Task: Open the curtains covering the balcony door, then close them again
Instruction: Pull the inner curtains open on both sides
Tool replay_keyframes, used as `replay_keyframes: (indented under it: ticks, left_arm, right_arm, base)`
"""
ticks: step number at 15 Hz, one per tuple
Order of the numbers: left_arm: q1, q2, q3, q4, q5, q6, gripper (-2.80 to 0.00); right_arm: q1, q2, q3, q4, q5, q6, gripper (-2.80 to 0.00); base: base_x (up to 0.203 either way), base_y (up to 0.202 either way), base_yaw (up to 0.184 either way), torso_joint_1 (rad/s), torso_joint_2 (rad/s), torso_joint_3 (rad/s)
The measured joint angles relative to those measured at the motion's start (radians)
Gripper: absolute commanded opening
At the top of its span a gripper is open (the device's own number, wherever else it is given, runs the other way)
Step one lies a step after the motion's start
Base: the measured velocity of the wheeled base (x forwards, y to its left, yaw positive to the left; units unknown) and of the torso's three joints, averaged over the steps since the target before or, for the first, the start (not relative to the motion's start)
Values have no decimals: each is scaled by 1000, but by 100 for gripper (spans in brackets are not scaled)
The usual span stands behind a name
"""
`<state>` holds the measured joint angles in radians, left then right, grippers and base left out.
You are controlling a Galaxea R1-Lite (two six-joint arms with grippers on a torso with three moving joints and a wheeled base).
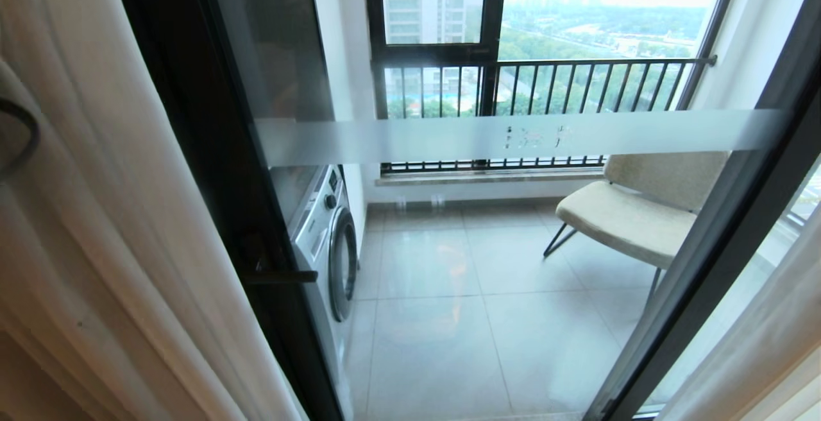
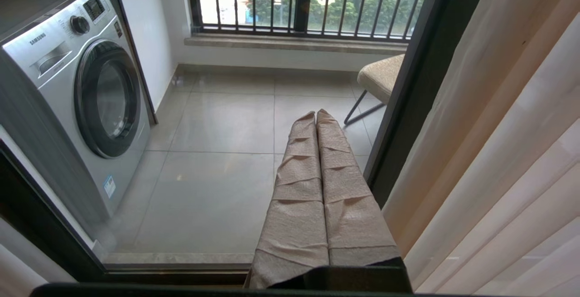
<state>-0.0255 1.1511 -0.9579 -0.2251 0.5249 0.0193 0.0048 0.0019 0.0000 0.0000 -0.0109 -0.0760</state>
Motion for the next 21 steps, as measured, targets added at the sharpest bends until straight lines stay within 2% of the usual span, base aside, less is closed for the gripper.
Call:
replay_keyframes:
  ticks: [2,6,8,15,19,21]
  left_arm:
    - [63,5,-4,0,-72,-19,-280]
    - [228,27,-9,-3,-268,-32,-280]
    - [296,48,-22,-1,-331,-62,-280]
    - [464,81,-31,6,-425,-72,-280]
    - [568,81,-53,71,-484,-73,-280]
    - [621,81,-66,101,-522,-96,-280]
  right_arm:
    - [1,0,0,0,0,0,-280]
    - [1,0,0,0,0,0,-280]
    - [1,0,0,0,0,0,-280]
    - [0,0,0,0,0,0,-280]
    - [1,0,0,0,0,0,-280]
    - [1,0,0,0,0,0,-280]
  base:
    - [0,0,0,0,0,0]
    - [0,0,0,0,0,0]
    - [0,0,0,0,0,0]
    - [0,0,0,0,0,0]
    - [0,0,0,0,0,0]
    - [0,0,0,0,0,0]
